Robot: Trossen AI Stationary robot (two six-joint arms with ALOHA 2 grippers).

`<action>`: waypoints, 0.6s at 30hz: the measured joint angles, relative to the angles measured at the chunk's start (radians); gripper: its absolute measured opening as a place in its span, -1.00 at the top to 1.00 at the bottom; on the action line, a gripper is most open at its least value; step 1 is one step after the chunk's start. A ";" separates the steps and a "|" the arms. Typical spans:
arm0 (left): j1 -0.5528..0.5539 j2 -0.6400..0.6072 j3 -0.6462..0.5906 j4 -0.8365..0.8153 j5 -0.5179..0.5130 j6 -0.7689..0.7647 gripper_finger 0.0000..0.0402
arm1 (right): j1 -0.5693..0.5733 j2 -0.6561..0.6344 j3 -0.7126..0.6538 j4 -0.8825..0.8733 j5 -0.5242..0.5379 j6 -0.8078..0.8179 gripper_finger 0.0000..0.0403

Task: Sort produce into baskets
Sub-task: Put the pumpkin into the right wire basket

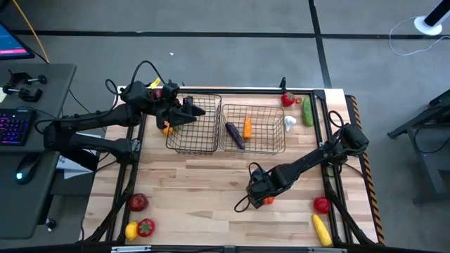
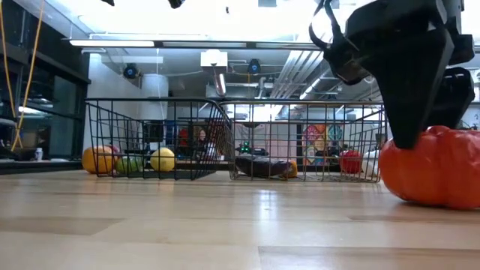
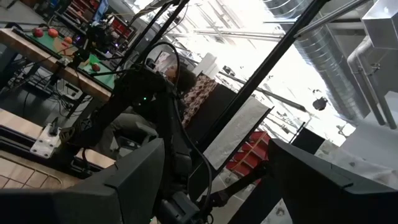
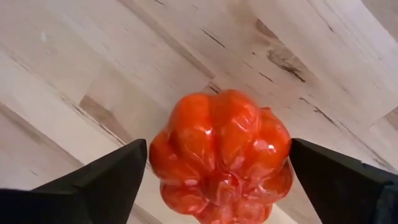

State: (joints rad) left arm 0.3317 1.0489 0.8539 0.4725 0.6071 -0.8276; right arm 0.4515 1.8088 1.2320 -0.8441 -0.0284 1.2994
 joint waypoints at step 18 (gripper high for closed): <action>0.000 0.000 0.000 0.000 0.000 -0.007 -0.37 | 0.032 0.027 0.002 0.010 0.051 0.073 -0.90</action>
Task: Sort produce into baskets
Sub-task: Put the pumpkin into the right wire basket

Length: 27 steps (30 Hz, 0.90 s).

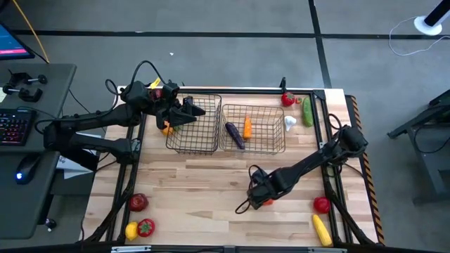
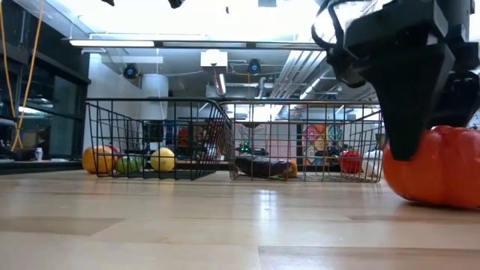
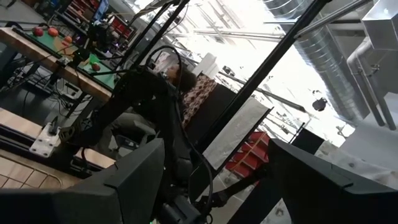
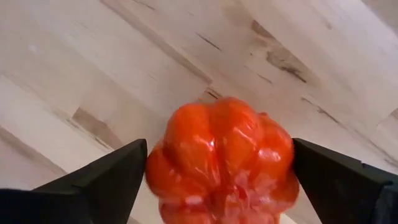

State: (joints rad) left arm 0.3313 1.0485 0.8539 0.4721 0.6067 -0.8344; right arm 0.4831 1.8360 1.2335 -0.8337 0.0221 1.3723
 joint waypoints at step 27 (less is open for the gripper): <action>0.004 0.000 0.000 0.011 0.000 -0.001 -0.37 | -0.002 0.003 0.089 -0.157 0.003 -0.011 -0.63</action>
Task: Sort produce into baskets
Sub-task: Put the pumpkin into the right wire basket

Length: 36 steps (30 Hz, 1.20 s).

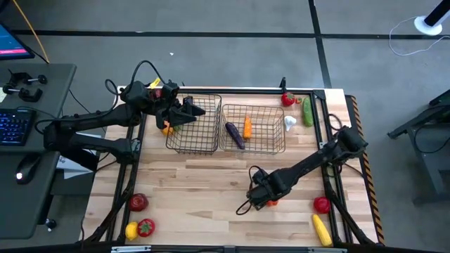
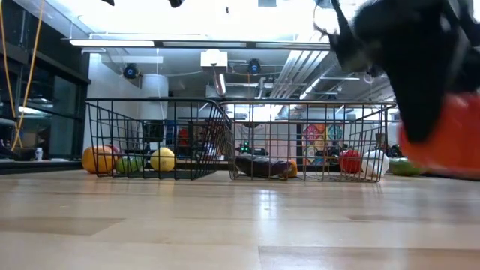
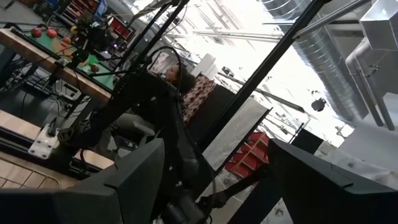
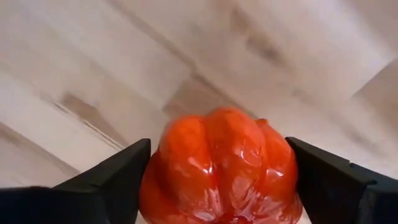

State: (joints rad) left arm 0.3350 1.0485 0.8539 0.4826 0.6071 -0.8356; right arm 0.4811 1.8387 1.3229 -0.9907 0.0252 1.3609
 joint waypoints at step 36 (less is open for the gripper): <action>0.005 0.000 0.000 0.008 0.064 0.058 -0.37 | -0.453 -0.078 0.423 -0.136 0.636 -0.532 -0.84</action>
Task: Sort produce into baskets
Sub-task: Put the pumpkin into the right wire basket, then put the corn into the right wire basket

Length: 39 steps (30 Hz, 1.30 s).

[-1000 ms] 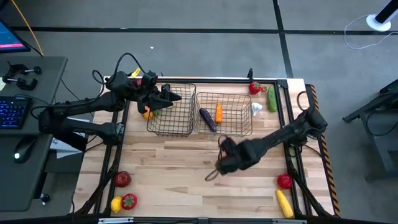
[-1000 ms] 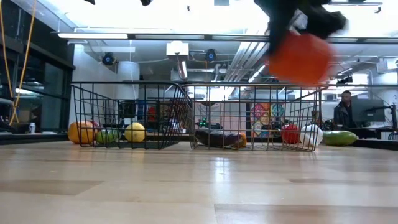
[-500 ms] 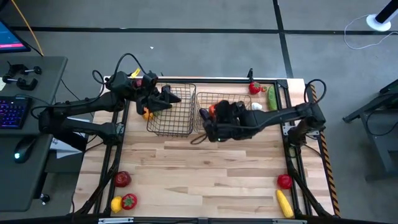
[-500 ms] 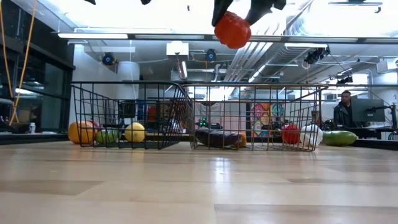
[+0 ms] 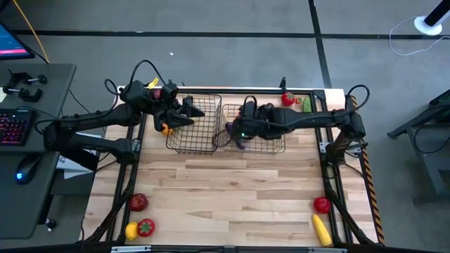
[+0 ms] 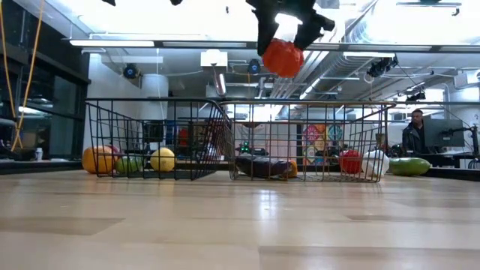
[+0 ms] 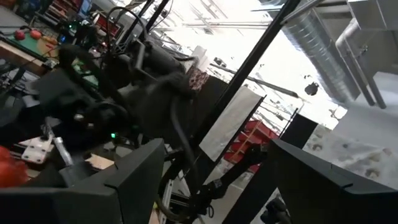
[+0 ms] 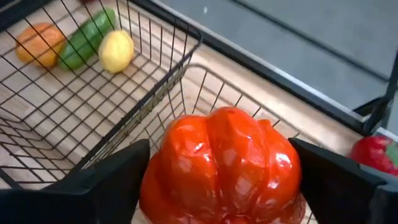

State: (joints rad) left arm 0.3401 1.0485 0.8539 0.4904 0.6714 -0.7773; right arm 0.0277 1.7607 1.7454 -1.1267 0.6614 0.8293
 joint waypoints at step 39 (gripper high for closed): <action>0.000 0.000 0.000 -0.282 -0.040 0.163 -0.37 | 0.794 -0.034 -0.561 0.085 -1.235 1.064 -0.92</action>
State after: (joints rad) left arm 0.3397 1.0489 0.8543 0.2080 0.6317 -0.6141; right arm 0.8220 1.7264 1.1843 -1.0413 -0.5739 1.8931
